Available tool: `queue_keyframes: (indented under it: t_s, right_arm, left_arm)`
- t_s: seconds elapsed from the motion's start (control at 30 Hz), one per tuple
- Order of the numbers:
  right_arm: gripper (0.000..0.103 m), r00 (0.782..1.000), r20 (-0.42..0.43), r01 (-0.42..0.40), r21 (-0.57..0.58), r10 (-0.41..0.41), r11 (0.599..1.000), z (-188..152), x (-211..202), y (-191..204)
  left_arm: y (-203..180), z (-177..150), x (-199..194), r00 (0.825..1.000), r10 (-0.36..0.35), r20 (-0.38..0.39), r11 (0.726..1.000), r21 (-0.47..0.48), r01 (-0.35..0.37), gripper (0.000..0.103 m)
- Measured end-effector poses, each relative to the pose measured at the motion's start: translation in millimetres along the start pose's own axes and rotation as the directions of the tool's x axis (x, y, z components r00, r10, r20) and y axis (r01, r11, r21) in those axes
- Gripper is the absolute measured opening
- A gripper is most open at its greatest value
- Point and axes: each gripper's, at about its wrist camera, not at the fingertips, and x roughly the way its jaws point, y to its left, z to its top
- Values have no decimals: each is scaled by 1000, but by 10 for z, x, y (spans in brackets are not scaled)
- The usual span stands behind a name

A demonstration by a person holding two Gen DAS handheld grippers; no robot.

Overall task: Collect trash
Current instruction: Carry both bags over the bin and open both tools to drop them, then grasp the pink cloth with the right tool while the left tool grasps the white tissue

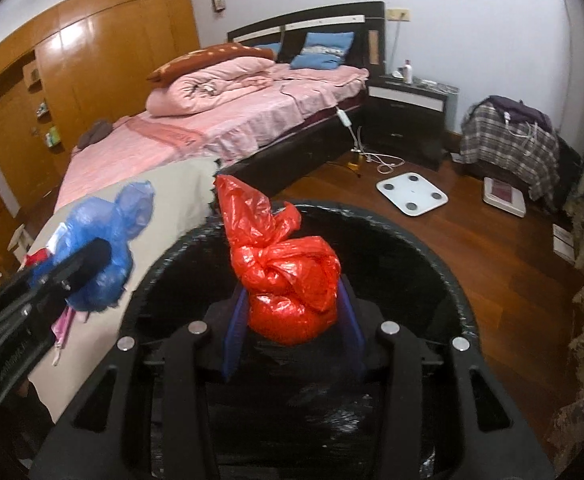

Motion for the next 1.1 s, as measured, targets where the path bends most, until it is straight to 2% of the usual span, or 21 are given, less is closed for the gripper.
queue_keyframes:
  t_s: [0.07,0.13,0.23,0.33,0.4,0.53,0.63,0.77,0.83,1.1]
  right_arm:
    - [51,1000,-1,14,1,-14,1000,-11,12,-22]
    - [76,1000,10,26,2,-26,1000,-7,7,8]
    - [89,999,33,28,-15,-28,999,21,0,128]
    - [91,999,42,-21,-40,22,999,43,-10,363]
    - [91,996,46,-75,-61,77,995,60,1,588]
    - [91,983,41,-174,-106,179,979,104,34,1093]
    - [91,967,30,-245,-152,252,958,107,80,1492]
    - [91,947,2,-313,-210,320,926,71,197,1975]
    - [91,941,-12,-332,-221,338,917,65,273,2132]
    - [88,941,-73,-339,-265,332,903,-27,602,2448]
  left_arm:
    - [8,-17,37,1000,0,-8,1000,2,0,47]
    - [68,-41,15,1000,27,-4,1000,0,-27,57]
    - [258,-69,-92,996,88,7,996,-16,-88,61]
    - [527,-145,-260,983,184,17,983,-15,-184,63]
    - [743,-224,-380,968,253,10,967,-28,-252,63]
    - [1210,-419,-577,923,385,-20,921,-62,-385,63]
    - [1519,-558,-686,892,449,-54,887,-94,-452,63]
    - [1783,-704,-775,873,481,-83,866,-112,-488,63]
    - [1789,-763,-795,864,495,-89,859,-102,-502,63]
    - [2178,-839,-688,830,546,-111,825,-101,-556,63]
